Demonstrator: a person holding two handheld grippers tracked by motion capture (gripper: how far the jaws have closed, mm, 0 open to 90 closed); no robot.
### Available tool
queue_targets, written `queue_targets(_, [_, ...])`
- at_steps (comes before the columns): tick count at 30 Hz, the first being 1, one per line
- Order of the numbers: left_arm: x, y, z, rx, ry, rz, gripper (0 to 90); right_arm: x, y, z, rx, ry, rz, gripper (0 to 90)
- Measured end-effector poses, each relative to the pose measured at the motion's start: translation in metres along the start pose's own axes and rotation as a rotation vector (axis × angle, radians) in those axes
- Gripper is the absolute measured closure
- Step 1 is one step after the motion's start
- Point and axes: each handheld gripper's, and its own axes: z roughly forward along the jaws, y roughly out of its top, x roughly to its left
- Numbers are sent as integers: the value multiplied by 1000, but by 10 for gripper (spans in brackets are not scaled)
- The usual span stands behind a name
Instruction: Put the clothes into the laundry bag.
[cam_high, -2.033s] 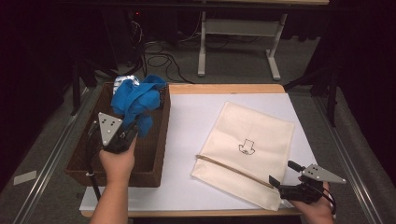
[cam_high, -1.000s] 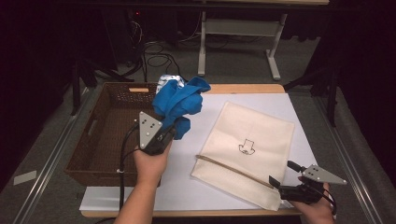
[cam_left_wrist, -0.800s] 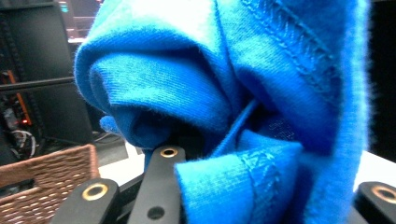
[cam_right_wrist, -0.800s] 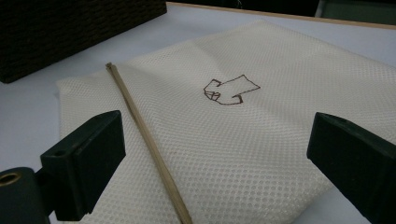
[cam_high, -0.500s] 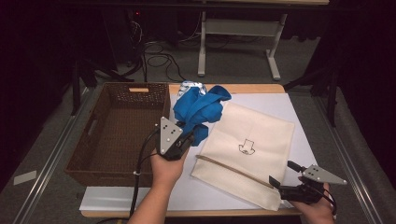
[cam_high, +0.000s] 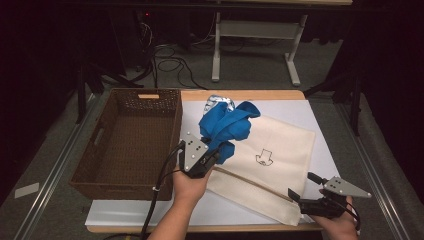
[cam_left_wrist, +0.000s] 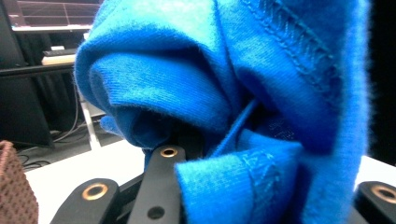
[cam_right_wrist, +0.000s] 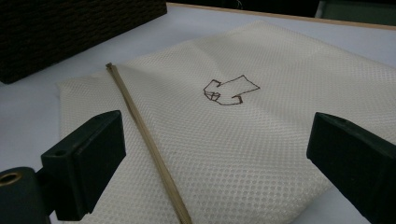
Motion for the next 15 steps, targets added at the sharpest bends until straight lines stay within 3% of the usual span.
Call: queue_targets(15, [-14, -23, -1, 33, -49, -11, 740, 0, 0, -1, -2, 1, 2, 51])
